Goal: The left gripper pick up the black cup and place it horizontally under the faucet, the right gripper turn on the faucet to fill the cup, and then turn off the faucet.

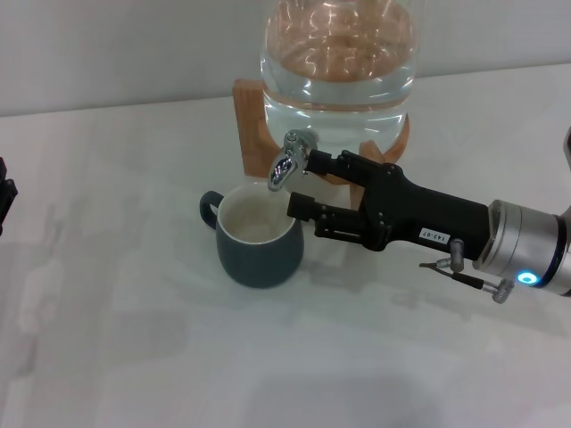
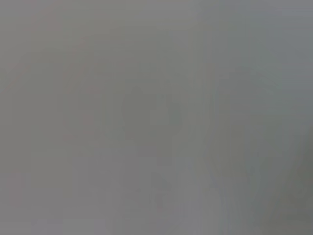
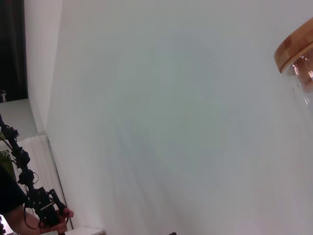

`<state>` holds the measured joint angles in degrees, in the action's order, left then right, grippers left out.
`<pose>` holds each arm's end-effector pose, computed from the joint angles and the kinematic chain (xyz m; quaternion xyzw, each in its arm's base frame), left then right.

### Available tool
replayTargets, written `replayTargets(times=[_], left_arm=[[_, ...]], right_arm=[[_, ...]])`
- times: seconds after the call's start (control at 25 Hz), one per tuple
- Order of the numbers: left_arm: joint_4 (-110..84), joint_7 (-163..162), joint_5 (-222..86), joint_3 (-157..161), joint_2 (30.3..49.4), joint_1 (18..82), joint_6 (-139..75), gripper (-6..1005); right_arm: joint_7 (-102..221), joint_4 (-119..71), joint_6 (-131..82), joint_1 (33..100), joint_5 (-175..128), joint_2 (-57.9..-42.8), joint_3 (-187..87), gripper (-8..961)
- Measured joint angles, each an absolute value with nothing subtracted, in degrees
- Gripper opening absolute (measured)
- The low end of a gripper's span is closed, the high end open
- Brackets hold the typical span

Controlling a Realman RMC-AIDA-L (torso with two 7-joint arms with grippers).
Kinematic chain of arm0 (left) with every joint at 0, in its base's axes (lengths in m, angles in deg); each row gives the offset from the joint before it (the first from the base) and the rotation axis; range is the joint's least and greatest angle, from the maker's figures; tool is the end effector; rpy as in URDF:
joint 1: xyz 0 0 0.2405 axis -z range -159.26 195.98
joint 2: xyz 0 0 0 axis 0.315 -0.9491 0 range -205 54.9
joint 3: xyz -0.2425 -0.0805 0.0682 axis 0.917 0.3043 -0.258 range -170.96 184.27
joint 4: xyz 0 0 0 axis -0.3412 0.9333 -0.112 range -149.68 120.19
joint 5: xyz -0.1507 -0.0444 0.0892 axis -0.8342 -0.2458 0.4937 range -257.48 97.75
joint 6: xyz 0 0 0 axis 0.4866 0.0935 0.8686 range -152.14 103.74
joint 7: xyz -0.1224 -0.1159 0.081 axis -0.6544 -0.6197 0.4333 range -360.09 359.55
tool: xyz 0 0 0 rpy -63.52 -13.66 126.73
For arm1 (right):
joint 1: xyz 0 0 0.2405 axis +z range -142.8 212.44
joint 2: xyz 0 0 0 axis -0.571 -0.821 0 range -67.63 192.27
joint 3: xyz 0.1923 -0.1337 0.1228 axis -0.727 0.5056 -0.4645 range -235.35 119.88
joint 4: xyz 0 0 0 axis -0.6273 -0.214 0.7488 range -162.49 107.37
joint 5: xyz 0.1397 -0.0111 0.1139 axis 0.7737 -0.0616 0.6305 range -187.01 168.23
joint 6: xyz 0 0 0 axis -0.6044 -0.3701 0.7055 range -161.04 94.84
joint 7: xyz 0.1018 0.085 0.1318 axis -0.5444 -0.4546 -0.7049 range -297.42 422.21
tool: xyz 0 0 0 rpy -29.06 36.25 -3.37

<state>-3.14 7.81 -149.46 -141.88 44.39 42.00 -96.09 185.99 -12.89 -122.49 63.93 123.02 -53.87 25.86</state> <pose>-0.3053 0.3507 -0.0034 -0.6892 -0.1574 -0.2493 0.6619 0.1862 0.3127 -0.0464 -0.8529 0.1834 0.4647 0.1515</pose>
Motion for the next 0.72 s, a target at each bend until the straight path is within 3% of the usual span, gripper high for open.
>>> replayTargets(times=[0.72], left_arm=[[-3.14,7.81,-149.48,-141.88,44.47,41.81,-96.10,892]], right_arm=[[185.69,-7.16,-122.62,60.91,123.07,-53.87,26.19,834]])
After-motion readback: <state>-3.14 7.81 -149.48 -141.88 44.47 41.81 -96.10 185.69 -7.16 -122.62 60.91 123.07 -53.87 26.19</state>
